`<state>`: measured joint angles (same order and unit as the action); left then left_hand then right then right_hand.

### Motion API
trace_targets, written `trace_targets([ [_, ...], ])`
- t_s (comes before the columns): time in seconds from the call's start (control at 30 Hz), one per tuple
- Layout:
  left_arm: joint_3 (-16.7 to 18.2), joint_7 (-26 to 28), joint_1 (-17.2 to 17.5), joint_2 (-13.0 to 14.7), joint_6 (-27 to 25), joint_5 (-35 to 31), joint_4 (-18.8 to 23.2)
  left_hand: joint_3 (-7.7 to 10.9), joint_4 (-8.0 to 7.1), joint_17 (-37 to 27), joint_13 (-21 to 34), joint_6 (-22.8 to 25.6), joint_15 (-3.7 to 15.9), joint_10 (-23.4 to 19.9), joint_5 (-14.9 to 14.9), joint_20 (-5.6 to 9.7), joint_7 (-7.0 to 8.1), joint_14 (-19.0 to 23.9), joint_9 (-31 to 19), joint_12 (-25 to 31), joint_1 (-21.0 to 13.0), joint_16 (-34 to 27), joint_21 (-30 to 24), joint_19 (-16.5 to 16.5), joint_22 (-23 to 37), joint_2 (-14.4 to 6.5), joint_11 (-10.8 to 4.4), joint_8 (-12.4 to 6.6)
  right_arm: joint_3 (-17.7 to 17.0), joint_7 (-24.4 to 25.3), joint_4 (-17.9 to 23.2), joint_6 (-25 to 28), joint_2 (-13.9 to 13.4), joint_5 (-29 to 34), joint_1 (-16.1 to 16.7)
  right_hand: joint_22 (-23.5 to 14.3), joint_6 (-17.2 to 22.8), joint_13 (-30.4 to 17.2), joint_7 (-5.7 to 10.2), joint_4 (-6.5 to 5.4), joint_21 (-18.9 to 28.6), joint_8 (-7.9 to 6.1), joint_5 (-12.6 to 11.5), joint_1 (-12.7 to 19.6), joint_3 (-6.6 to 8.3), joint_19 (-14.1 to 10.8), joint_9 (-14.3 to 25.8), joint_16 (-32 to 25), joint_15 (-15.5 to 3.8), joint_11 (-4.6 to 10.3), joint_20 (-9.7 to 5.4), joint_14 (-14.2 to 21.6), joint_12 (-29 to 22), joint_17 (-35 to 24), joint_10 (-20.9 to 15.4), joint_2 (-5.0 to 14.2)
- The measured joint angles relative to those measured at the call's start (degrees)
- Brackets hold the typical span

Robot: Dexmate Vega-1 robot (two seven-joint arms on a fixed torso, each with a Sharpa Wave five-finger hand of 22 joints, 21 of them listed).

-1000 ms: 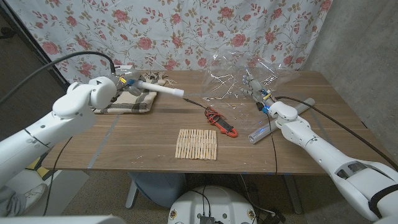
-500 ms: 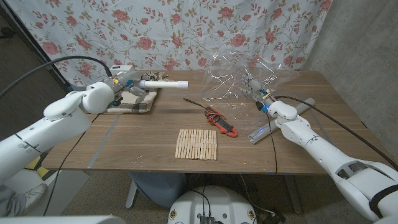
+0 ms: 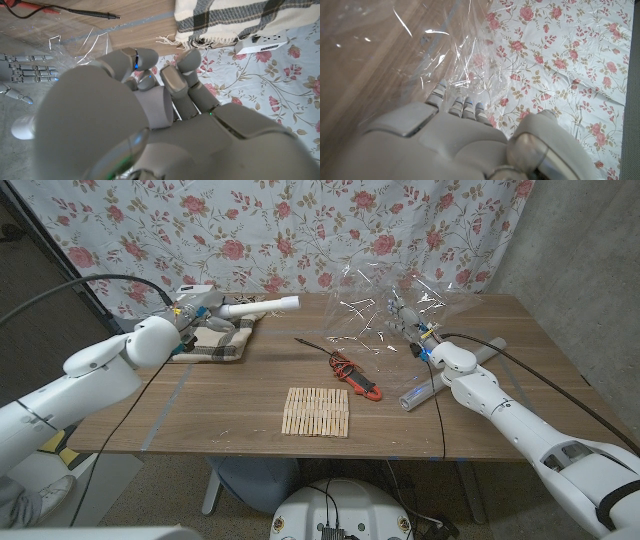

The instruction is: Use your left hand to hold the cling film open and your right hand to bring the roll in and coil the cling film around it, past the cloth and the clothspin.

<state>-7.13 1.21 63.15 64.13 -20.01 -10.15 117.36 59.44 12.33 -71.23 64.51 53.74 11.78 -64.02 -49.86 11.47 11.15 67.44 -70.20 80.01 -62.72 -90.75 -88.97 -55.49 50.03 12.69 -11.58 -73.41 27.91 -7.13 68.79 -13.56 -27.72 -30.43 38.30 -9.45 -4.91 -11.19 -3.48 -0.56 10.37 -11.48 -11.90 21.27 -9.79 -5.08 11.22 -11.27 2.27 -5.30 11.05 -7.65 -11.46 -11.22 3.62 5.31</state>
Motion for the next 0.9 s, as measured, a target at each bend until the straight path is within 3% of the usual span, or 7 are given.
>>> trace_targets([
  [0.47,-1.8,4.8,-0.3,1.7,2.3,-0.1,-1.0,0.00,0.00,-0.1,0.0,0.0,0.00,-0.4,-0.4,0.21,0.00,0.4,0.0,0.0,0.0,0.0,0.2,-0.2,-1.0,0.0,0.01,0.00,0.2,1.5,3.9,1.3,-0.9,0.6,1.2,0.0,0.0,0.0,0.00,0.18,0.0,0.00,0.0,0.0,0.18,0.0,0.0,0.0,0.00,0.00,0.00,0.0,0.0,0.0,0.0,0.01],
  [0.9,-3.1,12.1,2.2,2.9,3.7,-6.2,-0.9,1.77,0.19,-0.3,0.0,0.6,-0.11,-0.8,-1.5,0.09,0.01,0.7,0.0,-0.1,0.2,0.0,0.2,-0.7,-1.5,0.2,0.01,0.00,0.7,2.5,7.7,2.4,-1.5,1.3,2.2,0.0,0.0,0.0,0.00,0.17,0.0,0.00,0.0,0.3,0.17,0.0,0.0,0.0,0.00,0.00,0.00,0.0,0.0,0.0,0.0,0.30],
])
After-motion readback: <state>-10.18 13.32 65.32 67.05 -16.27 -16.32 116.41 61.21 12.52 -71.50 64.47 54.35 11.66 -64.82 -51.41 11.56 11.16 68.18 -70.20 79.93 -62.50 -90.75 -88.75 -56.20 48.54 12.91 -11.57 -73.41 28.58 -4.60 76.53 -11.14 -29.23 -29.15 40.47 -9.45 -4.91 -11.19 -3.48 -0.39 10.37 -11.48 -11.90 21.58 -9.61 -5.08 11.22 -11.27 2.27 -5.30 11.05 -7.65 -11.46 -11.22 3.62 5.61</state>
